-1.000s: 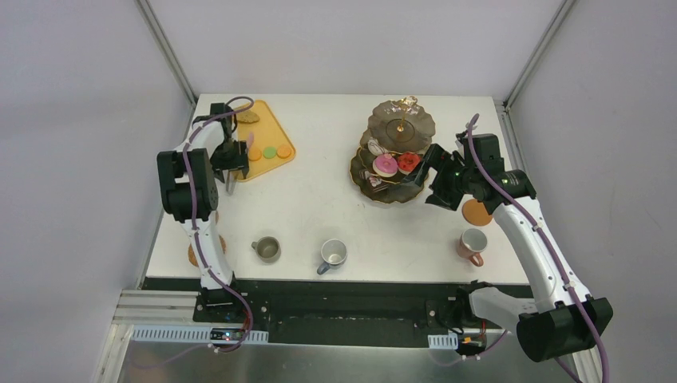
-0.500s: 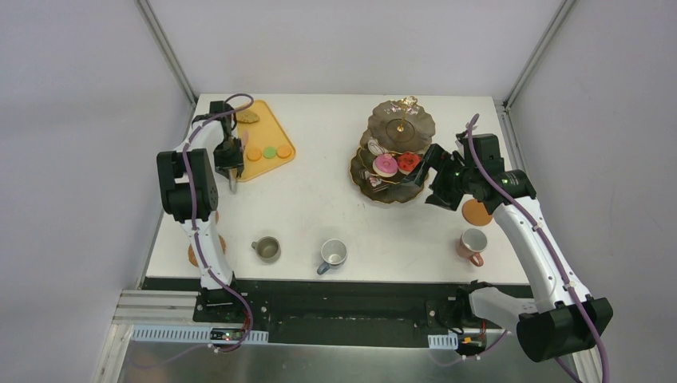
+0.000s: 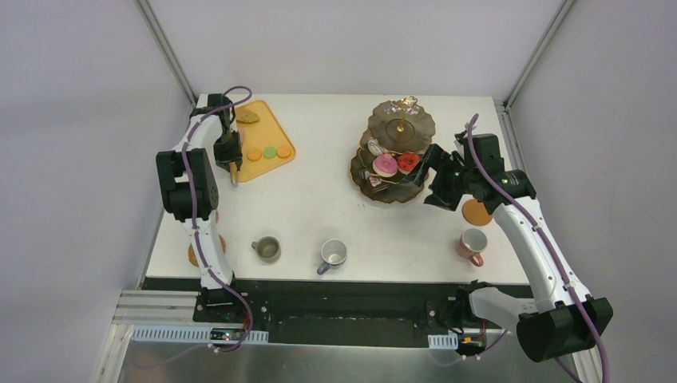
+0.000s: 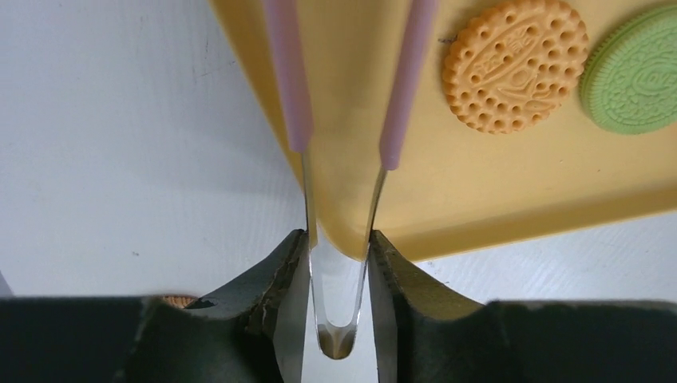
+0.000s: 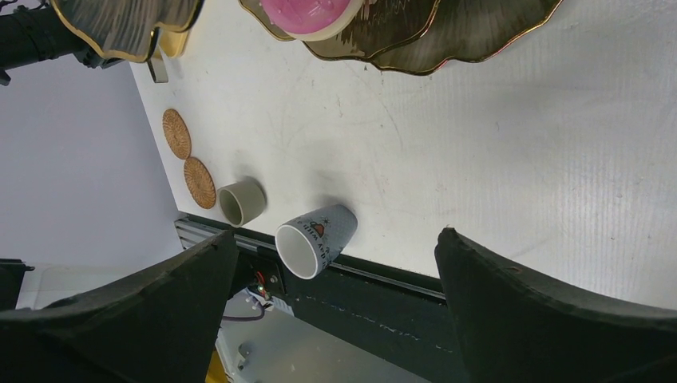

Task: Serve the afternoon tea
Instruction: Adjust the clamp on the tray.

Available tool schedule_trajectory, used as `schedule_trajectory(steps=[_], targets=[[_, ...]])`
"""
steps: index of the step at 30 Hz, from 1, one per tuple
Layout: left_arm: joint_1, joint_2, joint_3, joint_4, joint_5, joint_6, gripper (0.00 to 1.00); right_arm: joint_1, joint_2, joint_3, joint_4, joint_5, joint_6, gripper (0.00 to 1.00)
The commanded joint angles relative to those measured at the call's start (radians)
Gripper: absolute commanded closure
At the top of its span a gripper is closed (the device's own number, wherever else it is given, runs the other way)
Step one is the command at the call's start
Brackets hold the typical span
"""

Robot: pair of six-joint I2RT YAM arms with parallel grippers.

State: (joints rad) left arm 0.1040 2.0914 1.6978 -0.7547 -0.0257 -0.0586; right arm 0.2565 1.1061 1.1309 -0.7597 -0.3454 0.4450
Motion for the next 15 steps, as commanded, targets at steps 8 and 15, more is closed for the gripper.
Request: schedule_trajectory(steps=[8,15], targets=[[-0.006,0.067,0.05,-0.026,0.024,-0.011,0.63,-0.005,-0.013,-0.012,0.002,-0.028,0.016,0.01],[-0.006,0.078,0.105,-0.072,0.024,-0.011,0.76,-0.003,-0.016,-0.019,0.001,-0.044,0.028,0.01]])
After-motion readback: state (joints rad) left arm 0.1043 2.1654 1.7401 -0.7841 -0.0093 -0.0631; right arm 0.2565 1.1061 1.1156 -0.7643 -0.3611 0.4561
